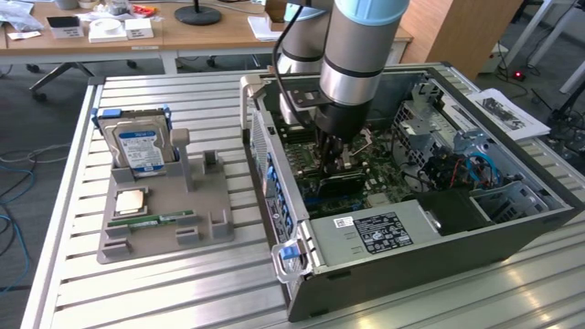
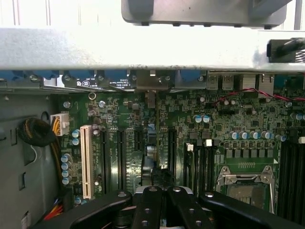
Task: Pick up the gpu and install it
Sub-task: 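Press down on the gpu until it lock into place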
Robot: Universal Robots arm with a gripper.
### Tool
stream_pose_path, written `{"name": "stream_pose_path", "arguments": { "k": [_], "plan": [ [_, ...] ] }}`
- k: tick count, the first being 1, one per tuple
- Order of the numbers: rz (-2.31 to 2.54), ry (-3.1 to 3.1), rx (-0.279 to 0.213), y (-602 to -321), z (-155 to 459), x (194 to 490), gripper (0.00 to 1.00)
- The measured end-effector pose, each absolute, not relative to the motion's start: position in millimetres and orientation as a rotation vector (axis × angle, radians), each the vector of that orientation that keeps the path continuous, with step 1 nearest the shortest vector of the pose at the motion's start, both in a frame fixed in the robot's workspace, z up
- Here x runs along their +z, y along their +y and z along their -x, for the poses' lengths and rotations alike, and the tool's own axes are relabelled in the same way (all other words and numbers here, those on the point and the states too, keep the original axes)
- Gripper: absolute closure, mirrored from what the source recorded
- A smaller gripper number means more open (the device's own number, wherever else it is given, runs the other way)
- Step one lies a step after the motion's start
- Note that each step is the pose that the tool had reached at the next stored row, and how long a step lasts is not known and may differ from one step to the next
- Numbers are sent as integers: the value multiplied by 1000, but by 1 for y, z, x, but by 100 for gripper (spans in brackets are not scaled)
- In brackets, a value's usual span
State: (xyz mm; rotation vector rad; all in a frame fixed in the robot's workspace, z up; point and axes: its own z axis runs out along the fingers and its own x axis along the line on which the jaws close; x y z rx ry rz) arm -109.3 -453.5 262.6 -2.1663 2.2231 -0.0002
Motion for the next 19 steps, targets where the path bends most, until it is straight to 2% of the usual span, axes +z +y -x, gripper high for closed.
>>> {"name": "stream_pose_path", "arguments": {
  "k": [19],
  "plan": [
    [2166, 2222, 0, -453, 112, 260, 89]
  ]
}}
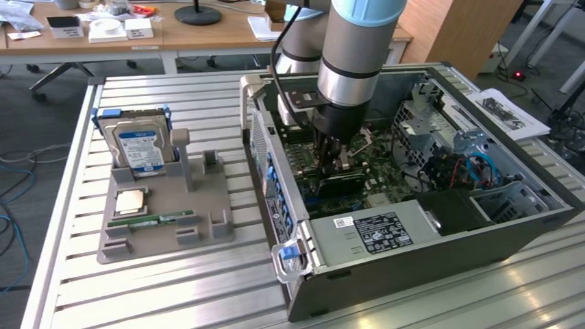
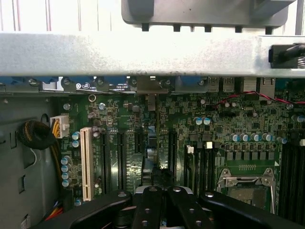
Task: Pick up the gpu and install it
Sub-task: 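Press down on the gpu until it lock into place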
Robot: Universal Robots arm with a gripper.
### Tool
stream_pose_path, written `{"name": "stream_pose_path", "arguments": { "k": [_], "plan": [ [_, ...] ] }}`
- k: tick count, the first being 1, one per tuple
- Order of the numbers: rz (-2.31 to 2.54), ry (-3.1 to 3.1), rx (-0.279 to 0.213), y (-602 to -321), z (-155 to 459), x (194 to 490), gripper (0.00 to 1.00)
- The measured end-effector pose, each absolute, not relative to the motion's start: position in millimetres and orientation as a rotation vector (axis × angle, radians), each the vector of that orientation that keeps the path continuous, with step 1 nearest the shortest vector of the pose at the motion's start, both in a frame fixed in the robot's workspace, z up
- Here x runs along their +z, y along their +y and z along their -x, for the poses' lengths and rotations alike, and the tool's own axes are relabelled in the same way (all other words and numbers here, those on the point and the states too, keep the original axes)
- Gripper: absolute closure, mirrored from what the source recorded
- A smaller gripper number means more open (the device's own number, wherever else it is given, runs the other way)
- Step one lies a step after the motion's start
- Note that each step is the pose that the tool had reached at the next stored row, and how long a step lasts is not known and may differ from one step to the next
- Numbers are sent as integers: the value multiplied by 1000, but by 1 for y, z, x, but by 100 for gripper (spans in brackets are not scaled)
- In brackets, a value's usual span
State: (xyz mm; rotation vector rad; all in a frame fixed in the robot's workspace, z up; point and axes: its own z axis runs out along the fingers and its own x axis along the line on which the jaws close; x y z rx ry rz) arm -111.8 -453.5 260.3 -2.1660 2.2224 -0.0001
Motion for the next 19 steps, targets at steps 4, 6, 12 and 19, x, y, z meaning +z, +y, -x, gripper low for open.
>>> {"name": "stream_pose_path", "arguments": {
  "k": [4, 6, 12, 19],
  "plan": [
    [2166, 2222, 0, -453, 112, 261, 89],
    [2164, 2221, 1, -453, 112, 263, 89],
    [2166, 2222, 0, -453, 110, 274, 89],
    [2166, 2222, 0, -453, 101, 279, 89]
  ]
}}
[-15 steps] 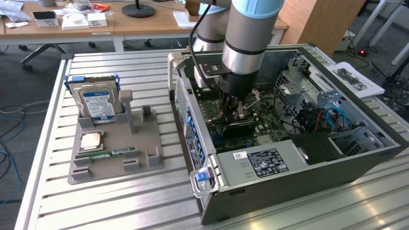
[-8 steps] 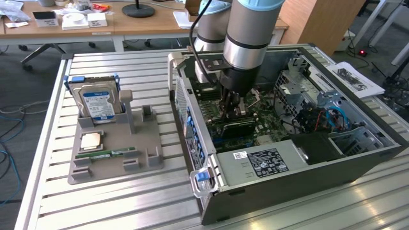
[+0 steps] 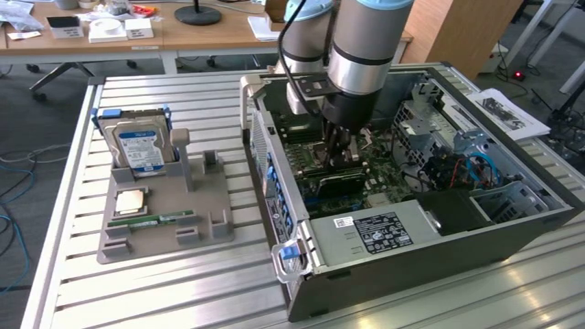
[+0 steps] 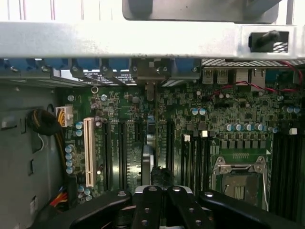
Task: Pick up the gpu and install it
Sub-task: 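Press down on the gpu until it lock into place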
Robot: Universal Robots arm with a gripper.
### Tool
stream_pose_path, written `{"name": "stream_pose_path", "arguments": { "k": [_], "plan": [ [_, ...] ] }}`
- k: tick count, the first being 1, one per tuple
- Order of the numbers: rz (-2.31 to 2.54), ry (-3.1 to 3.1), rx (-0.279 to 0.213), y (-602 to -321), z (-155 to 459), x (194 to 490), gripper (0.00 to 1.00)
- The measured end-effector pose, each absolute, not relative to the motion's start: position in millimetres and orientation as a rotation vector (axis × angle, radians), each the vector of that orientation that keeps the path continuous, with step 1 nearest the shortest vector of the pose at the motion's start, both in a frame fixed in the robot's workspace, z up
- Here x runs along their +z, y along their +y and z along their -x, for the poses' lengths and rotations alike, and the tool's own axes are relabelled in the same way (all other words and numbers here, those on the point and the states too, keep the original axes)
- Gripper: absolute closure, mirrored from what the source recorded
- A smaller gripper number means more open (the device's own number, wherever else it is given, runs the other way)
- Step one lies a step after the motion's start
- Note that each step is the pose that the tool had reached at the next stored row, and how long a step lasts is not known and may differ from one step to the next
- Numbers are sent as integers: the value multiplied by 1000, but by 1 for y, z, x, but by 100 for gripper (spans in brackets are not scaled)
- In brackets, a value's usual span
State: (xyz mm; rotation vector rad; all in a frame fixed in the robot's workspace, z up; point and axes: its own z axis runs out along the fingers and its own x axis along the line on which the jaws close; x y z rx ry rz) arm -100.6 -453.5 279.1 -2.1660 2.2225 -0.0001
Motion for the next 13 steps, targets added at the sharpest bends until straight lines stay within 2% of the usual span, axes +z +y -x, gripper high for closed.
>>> {"name": "stream_pose_path", "arguments": {
  "k": [13],
  "plan": [
    [2166, 2223, 0, -453, 94, 306, 89]
  ]
}}
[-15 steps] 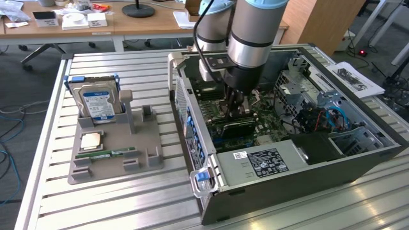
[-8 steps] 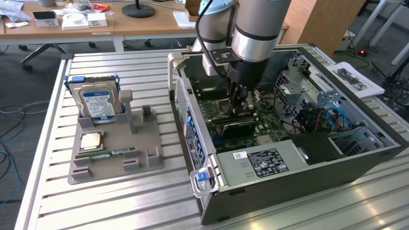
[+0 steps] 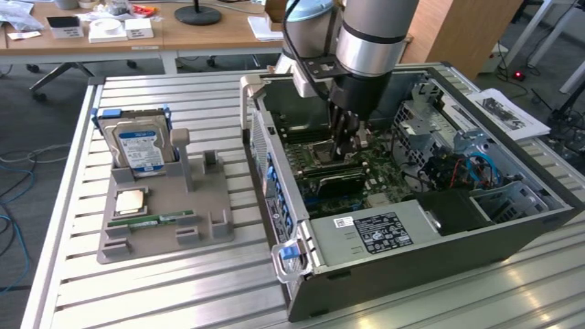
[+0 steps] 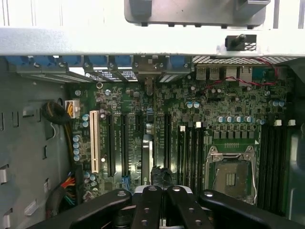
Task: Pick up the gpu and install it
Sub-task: 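Press down on the gpu until it lock into place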
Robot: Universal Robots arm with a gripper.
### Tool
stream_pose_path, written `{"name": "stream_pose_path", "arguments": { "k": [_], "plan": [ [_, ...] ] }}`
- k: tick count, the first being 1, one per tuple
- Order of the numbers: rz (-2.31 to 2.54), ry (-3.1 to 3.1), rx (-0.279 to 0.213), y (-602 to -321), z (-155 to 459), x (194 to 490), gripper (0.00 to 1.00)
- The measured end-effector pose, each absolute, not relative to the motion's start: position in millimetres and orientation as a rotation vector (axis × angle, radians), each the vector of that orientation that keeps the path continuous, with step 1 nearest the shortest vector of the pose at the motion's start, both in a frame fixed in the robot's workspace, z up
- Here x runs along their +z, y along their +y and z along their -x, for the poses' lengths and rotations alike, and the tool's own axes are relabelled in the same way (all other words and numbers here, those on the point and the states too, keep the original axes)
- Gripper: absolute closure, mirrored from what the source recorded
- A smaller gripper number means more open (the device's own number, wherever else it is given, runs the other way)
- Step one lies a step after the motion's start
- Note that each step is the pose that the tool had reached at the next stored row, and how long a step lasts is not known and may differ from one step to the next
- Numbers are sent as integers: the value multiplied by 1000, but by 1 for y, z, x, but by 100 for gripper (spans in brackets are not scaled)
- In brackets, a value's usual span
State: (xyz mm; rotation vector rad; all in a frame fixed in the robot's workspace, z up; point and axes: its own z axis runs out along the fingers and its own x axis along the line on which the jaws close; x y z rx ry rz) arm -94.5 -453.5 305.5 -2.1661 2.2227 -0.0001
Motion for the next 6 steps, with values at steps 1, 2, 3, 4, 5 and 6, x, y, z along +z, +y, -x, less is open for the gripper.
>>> {"name": "stream_pose_path", "arguments": {
  "k": [1, 2, 3, 4, 5, 6],
  "plan": [
    [2166, 2222, 0, -453, 94, 306, 89],
    [2166, 2222, 0, -453, 94, 305, 89],
    [2166, 2222, 0, -453, 94, 306, 89],
    [2166, 2222, 0, -453, 94, 306, 89],
    [2166, 2223, 0, -453, 94, 306, 89],
    [2166, 2222, 0, -453, 94, 306, 89]
  ]
}}
